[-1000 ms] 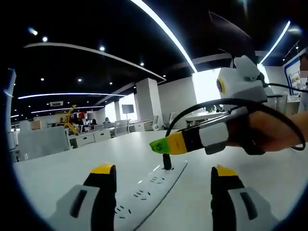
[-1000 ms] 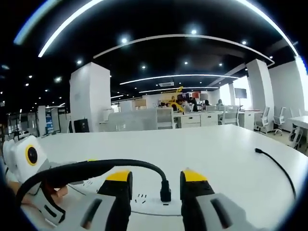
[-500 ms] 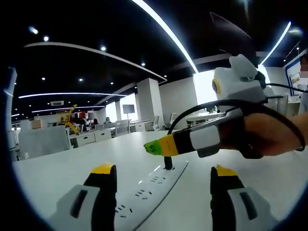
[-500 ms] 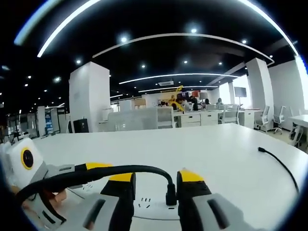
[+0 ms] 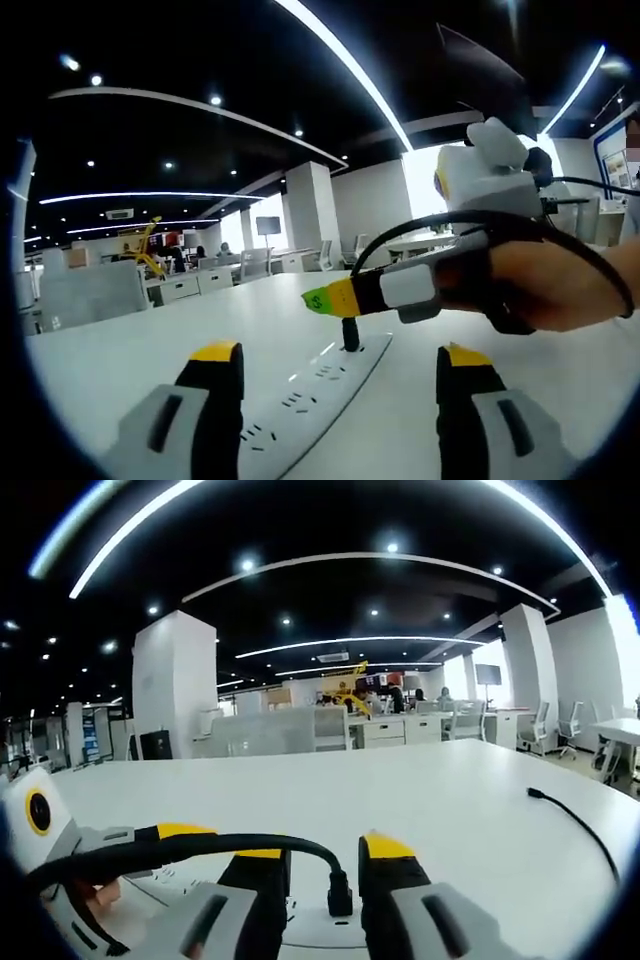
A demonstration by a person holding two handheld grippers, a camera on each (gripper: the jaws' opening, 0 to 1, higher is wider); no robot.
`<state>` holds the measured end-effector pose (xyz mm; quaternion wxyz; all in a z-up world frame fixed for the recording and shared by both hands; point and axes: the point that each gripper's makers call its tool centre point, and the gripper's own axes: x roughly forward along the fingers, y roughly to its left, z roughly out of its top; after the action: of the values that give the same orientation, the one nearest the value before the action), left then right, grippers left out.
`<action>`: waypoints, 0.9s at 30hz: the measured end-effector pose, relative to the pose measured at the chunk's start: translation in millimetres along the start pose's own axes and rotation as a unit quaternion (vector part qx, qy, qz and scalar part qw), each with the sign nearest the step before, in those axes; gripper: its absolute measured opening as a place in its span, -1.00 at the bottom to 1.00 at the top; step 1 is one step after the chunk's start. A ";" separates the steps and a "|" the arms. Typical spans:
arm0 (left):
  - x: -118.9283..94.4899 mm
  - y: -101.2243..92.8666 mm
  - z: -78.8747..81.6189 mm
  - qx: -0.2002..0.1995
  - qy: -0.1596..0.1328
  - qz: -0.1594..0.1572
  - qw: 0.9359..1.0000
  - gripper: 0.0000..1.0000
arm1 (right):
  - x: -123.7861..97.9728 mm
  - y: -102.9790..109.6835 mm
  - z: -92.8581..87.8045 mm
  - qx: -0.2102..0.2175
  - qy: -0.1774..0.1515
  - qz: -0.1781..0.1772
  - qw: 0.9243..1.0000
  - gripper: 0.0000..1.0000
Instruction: Locate the USB plug end of the data cable currently connected to the USB port on the desk. Grip the plug, withdraw it from the port, and place it onto the desktop.
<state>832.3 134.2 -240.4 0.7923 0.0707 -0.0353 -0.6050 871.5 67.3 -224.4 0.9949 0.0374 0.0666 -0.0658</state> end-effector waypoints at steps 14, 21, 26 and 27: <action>0.1 -1.2 -2.0 0.002 0.003 0.003 1.000 0.57 | 0.3 -4.2 0.2 -0.003 -0.003 -0.012 1.000 -0.66; -0.4 -2.1 -2.4 0.004 0.004 0.003 1.000 0.56 | -0.7 -3.2 -1.0 -0.033 0.002 -0.023 0.999 -0.80; -0.5 -2.3 -2.7 0.005 0.005 0.003 1.000 0.55 | -2.2 -5.8 -1.3 -0.058 -0.001 -0.032 0.998 -0.87; -0.4 -2.4 -2.6 0.004 0.005 0.003 1.000 0.55 | -1.6 -6.7 -1.0 -0.063 -0.001 -0.033 0.997 -0.88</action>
<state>830.3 134.2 -243.4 0.7938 0.0771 -0.0341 -0.6022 868.9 60.9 -225.6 0.9927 -0.0275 0.0706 -0.0942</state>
